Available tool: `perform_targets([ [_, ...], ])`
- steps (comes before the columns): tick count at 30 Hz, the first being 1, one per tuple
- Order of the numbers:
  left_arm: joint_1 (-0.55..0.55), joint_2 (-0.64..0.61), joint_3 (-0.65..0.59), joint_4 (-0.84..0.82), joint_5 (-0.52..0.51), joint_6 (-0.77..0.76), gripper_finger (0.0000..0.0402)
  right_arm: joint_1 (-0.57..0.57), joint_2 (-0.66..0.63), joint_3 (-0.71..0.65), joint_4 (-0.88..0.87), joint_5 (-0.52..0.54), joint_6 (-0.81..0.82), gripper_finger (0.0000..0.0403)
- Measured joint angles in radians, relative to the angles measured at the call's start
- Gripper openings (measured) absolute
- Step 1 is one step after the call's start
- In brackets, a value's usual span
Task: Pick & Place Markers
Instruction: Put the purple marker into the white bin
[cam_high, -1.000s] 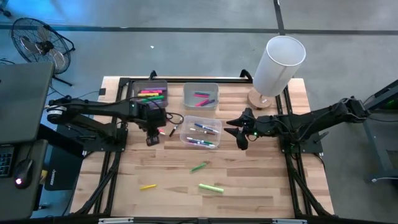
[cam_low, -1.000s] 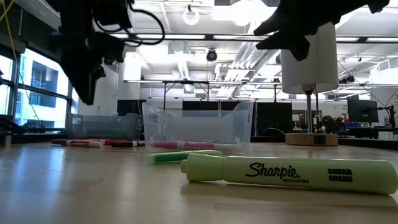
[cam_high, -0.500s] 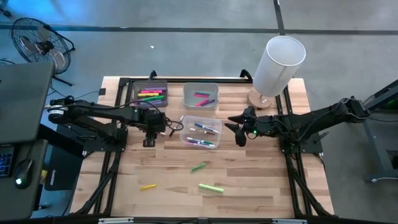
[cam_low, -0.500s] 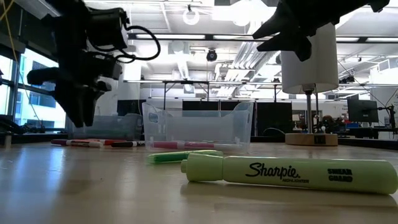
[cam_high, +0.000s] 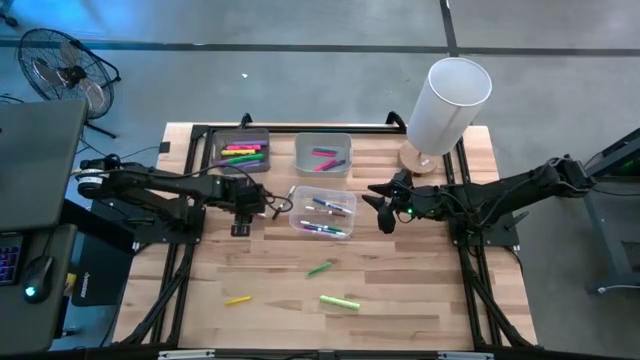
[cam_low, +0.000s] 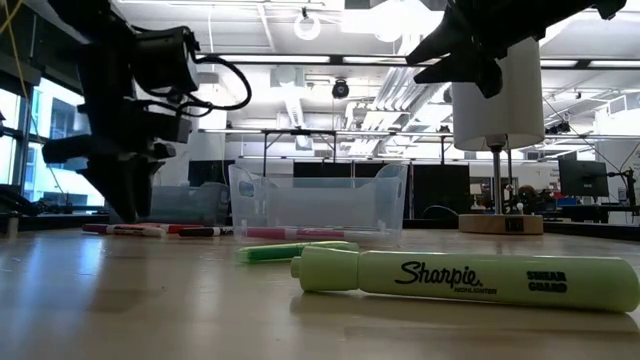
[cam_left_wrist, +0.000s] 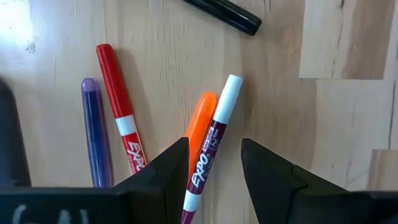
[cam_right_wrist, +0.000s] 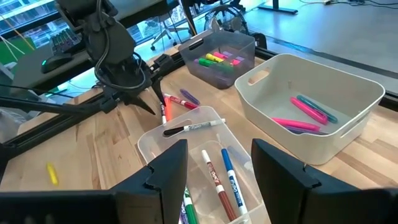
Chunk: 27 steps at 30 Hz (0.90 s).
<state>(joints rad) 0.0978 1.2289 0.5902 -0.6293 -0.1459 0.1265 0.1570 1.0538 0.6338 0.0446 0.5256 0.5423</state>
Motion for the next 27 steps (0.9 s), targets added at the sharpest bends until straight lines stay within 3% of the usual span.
perform_targets([
  [15,0.000,0.000,-0.052,0.027,0.027,0.000,0.0143,0.000,0.000,0.000,0.000,0.021,0.000,0.0167],
  [27,0.000,0.006,-0.086,0.053,0.131,0.000,0.0143,0.000,0.000,0.000,0.000,0.021,0.000,0.0167],
])
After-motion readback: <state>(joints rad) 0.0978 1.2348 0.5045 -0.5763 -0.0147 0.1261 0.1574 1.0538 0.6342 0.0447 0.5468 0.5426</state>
